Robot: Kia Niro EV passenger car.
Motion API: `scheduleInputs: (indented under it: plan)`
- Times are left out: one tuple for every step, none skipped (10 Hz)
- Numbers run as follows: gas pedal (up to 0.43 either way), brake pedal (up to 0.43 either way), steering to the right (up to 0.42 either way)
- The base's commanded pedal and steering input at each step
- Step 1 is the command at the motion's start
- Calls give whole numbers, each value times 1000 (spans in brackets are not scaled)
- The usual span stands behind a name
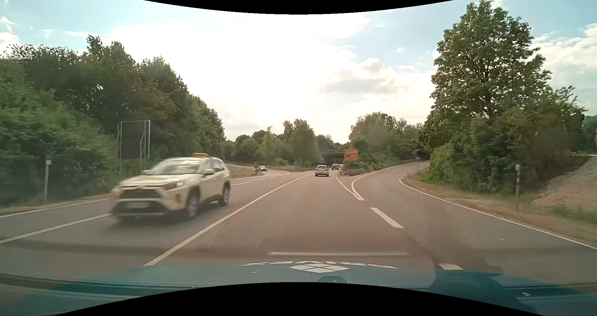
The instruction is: Follow the waypoints while adhering to traffic rules and regulations
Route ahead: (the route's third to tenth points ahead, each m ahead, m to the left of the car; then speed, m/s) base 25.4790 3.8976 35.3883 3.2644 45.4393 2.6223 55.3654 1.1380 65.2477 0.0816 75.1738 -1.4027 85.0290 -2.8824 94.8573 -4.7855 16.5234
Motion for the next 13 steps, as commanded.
scheduleInputs:
  plan:
    - [169, 0, 9]
    - [169, 0, 9]
    - [169, 0, 10]
    - [169, 0, 9]
    - [169, 0, 9]
    - [169, 0, 9]
    - [169, 0, 9]
    - [157, 0, 9]
    - [157, 0, 9]
    - [157, 0, 9]
    - [157, 0, 9]
    - [150, 0, 9]
    - [150, 0, 9]
